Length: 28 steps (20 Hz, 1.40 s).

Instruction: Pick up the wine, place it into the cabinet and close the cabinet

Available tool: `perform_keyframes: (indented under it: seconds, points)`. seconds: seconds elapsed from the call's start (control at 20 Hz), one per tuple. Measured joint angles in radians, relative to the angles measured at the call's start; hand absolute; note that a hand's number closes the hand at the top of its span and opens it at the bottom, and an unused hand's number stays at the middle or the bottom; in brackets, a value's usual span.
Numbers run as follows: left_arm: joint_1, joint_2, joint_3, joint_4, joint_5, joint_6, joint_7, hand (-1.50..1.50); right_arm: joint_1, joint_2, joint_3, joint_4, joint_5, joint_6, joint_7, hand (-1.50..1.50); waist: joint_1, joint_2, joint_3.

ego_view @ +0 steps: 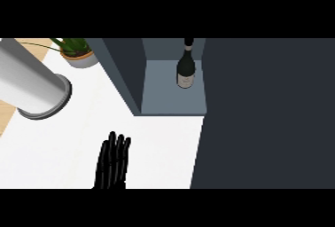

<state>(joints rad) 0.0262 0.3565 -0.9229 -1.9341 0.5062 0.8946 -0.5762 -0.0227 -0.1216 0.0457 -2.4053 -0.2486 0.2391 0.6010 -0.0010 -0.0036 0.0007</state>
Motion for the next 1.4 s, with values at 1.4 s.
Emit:
perform_keyframes:
  seconds: [1.4]
  points:
    - [0.375,0.388,0.481,-0.241,0.271,-0.395,-0.083,-1.5,0.135,0.102,0.552,-0.007,-0.004,0.013,0.119,1.5,0.003,-0.006,-0.003]
